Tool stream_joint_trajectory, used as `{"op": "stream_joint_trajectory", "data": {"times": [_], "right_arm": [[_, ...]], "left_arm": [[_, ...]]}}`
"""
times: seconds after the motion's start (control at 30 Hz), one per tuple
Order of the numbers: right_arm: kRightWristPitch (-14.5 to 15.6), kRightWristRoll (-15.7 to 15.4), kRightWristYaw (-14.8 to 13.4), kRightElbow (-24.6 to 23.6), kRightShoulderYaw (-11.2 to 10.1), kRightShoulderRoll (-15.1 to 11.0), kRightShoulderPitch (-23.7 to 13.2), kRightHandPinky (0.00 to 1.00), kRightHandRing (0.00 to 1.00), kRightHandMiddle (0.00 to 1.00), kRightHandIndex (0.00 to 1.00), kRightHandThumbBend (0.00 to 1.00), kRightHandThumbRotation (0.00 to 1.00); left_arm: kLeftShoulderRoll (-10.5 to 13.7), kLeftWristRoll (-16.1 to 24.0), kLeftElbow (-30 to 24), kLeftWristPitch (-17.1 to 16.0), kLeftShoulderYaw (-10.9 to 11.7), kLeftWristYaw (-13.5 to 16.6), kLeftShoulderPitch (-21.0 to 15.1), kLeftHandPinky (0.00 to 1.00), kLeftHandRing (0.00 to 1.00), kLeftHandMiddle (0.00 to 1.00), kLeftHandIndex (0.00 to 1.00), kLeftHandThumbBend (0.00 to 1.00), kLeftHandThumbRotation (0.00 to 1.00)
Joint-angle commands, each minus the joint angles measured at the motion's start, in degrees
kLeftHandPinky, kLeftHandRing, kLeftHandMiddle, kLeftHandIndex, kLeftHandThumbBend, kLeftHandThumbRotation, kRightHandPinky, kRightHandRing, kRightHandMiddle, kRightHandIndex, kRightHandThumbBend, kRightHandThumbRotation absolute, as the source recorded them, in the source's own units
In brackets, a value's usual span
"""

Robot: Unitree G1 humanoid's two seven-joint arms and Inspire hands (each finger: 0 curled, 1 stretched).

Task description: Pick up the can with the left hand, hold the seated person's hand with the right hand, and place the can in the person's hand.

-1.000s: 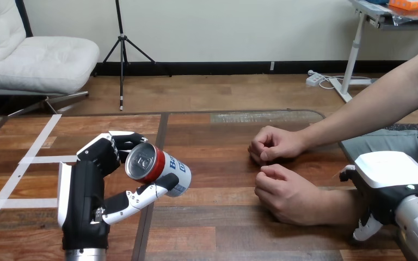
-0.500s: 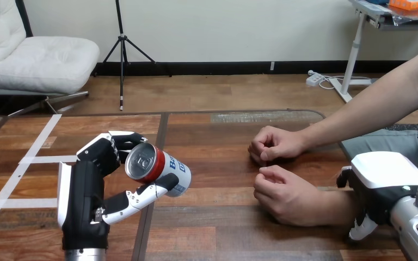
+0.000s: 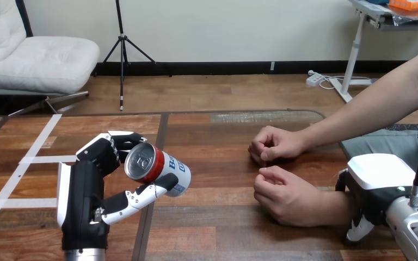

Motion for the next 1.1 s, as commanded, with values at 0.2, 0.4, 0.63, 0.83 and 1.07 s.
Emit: {"op": "stream_joint_trajectory", "data": {"times": [0.2, 0.4, 0.63, 0.83, 1.07], "right_arm": [[-1.4, 1.2, -1.5, 2.1, 1.1, 0.5, -4.0, 0.39, 0.52, 0.60, 0.65, 0.82, 0.00], [-2.1, 1.8, -2.5, 3.0, 1.3, 0.7, -4.0, 0.36, 0.49, 0.57, 0.64, 0.82, 0.00], [-2.0, 1.8, -2.2, 4.3, 2.2, 0.7, -4.6, 0.29, 0.41, 0.50, 0.61, 0.82, 0.00], [-2.2, 2.8, -2.3, 5.8, 2.5, 1.0, -5.3, 0.24, 0.33, 0.44, 0.60, 0.83, 0.00], [-2.4, 3.2, -2.2, 7.5, 3.5, 1.1, -6.2, 0.18, 0.28, 0.40, 0.63, 0.85, 0.01]], "left_arm": [[0.1, -0.4, -1.7, -1.2, 0.8, 0.1, -2.2, 0.41, 0.43, 0.47, 0.51, 0.77, 0.00], [0.0, -0.9, -2.0, -1.1, 0.7, -0.2, -1.9, 0.41, 0.43, 0.47, 0.51, 0.77, 0.00], [0.0, -1.0, -2.6, -1.1, 0.7, -0.3, -1.6, 0.42, 0.43, 0.47, 0.51, 0.77, 0.00], [-0.1, -2.4, -3.1, -0.8, 0.4, -1.0, -1.2, 0.42, 0.43, 0.47, 0.51, 0.77, 0.00], [0.0, -2.6, -3.6, -0.5, 0.6, -1.4, -0.7, 0.42, 0.43, 0.47, 0.51, 0.77, 0.00]]}}
